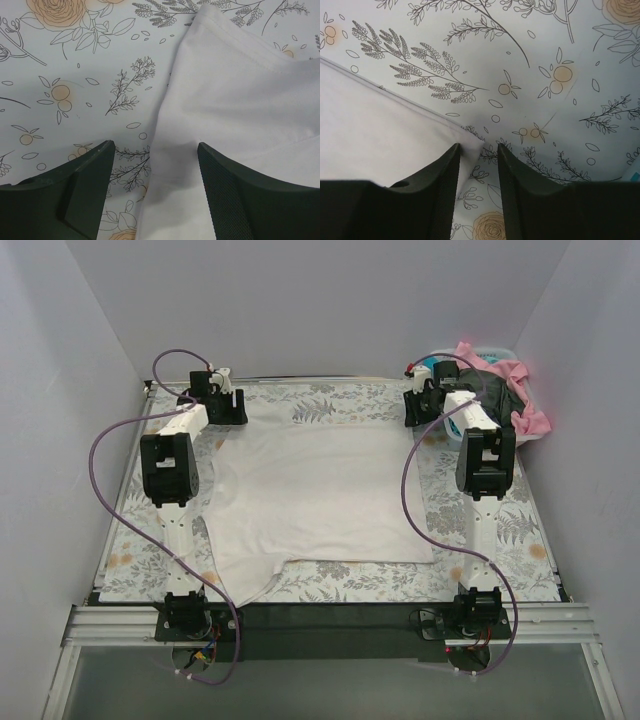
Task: Fold and stack the t-shirts
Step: Flatten the tshirt out, then fold the tshirt
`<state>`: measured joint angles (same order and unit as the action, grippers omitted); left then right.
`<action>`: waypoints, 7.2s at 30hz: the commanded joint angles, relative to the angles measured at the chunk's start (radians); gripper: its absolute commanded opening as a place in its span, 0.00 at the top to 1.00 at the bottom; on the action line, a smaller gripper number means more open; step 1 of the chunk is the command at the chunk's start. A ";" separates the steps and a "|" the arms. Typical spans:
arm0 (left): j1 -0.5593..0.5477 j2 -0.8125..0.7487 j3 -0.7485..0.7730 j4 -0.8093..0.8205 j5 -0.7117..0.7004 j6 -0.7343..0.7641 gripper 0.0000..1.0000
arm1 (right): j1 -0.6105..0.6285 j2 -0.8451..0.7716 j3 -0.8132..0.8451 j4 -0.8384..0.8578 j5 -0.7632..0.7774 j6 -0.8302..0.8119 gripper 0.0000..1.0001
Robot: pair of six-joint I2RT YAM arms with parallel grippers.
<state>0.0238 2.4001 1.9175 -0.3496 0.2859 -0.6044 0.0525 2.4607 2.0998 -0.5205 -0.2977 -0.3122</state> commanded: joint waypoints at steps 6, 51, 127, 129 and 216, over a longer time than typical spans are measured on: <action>0.010 -0.015 0.012 -0.055 0.027 0.012 0.42 | -0.003 0.012 -0.015 0.002 -0.063 -0.005 0.75; 0.048 -0.078 0.069 -0.011 0.203 -0.017 1.00 | 0.006 -0.178 -0.053 0.011 -0.073 -0.050 0.99; 0.073 -0.547 -0.540 -0.123 0.288 0.140 0.59 | -0.036 -0.487 -0.463 -0.128 -0.191 -0.252 0.52; 0.054 -0.512 -0.509 -0.108 0.259 0.130 0.59 | -0.036 -0.477 -0.443 -0.134 -0.199 -0.239 0.54; -0.147 -0.638 -0.650 -0.178 0.221 0.246 0.57 | 0.033 -0.316 -0.339 -0.199 -0.141 -0.199 0.82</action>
<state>-0.1505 1.7515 1.2411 -0.6136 0.6067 -0.2718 0.0750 2.1040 1.7229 -0.7139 -0.4297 -0.5331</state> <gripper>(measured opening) 0.433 0.178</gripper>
